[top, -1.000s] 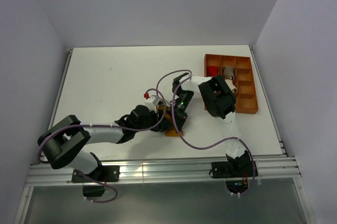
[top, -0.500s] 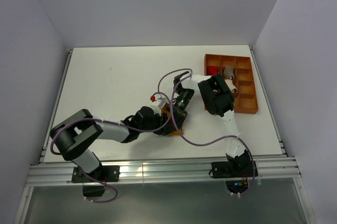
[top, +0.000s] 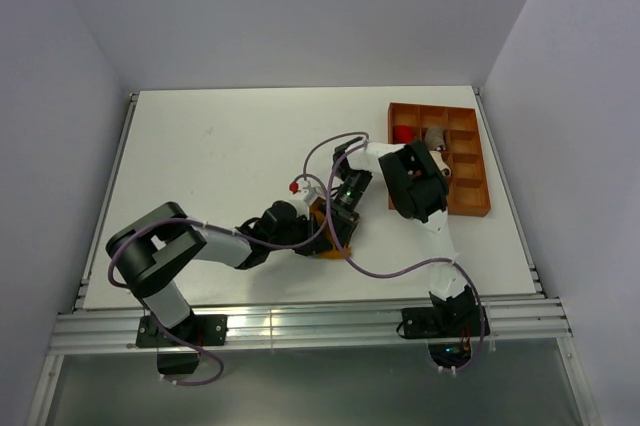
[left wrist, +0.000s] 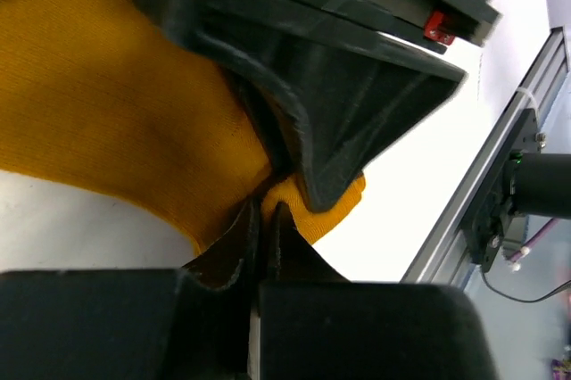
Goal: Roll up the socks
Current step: Roll the sock at the center of the board.
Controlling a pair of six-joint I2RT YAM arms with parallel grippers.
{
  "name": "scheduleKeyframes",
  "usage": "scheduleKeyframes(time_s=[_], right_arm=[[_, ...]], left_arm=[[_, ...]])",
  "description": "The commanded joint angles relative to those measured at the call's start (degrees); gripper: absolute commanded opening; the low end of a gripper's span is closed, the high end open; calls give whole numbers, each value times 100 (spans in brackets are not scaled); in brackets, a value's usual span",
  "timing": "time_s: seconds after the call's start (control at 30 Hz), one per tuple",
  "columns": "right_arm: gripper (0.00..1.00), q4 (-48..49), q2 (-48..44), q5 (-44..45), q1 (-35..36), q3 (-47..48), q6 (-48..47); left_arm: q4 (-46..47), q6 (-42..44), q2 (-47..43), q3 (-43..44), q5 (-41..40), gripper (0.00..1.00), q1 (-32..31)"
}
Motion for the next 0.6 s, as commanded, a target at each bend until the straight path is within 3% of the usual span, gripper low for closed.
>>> scheduleKeyframes(time_s=[0.0, 0.27, 0.57], right_arm=[[35, 484, -509, 244, -36, -133, 69], [45, 1545, -1476, 648, -379, -677, 613], [49, 2636, -2565, 789, -1116, -1249, 1220]], left_arm=[[-145, -203, 282, 35, 94, 0, -59], [-1094, -599, 432, 377, 146, 0, -41], [-2158, -1109, 634, 888, 550, 0, 143]])
